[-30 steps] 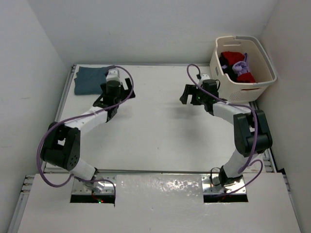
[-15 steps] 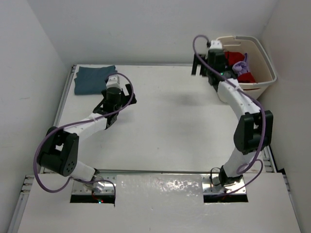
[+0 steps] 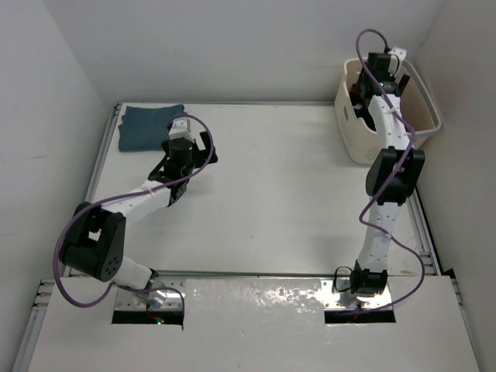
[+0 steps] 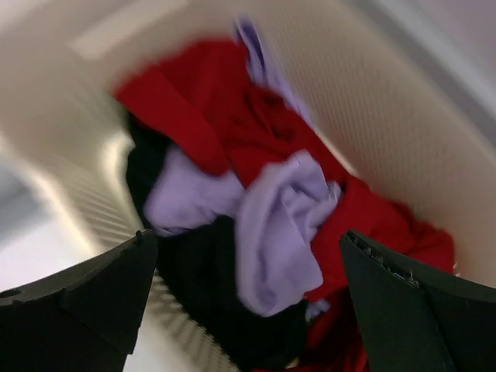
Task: Fold and stack the t-shirts
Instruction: Grab crumpled tshirt from bin with the right arm
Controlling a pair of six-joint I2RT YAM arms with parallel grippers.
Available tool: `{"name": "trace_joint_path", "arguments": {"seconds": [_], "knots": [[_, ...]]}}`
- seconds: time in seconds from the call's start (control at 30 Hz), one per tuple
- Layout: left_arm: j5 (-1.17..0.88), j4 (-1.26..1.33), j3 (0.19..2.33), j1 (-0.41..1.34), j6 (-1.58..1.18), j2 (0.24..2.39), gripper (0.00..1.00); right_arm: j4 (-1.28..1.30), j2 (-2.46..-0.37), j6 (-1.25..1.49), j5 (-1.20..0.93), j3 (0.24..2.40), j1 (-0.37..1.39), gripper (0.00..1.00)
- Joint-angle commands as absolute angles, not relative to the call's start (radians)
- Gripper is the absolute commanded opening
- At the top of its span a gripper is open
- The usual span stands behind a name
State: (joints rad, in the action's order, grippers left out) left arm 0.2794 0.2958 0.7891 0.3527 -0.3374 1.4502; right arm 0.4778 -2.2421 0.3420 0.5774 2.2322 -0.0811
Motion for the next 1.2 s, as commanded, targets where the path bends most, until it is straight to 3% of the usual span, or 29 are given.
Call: {"name": "trace_joint_path", "arguments": {"seconds": [0.0, 0.1, 0.13, 0.3, 1.0, 1.17], "knots": [[0.287, 0.348, 0.799, 0.353, -0.322, 1.434, 1.0, 0.484, -2.258, 0.394, 0.537, 2.186, -0.126, 0.97], [0.295, 0.35, 0.799, 0.353, -0.325, 1.439, 1.0, 0.447, -2.298, 0.385, 0.424, 2.189, -0.14, 0.81], [0.29, 0.348, 0.802, 0.353, -0.327, 1.442, 1.0, 0.427, -2.305, 0.384, 0.367, 2.186, -0.143, 0.52], [0.256, 0.357, 0.801, 0.353, -0.327, 1.443, 1.0, 0.332, -2.273, 0.367, 0.399, 2.155, -0.143, 0.01], [0.18, 0.373, 0.81, 0.353, -0.327, 1.46, 1.0, 0.192, -2.099, 0.063, 0.512, 2.25, -0.12, 0.0], [0.179, 0.354, 0.819, 0.353, -0.331, 1.474, 1.0, 0.222, -2.108, 0.072, 0.526, 2.129, -0.12, 0.01]]}}
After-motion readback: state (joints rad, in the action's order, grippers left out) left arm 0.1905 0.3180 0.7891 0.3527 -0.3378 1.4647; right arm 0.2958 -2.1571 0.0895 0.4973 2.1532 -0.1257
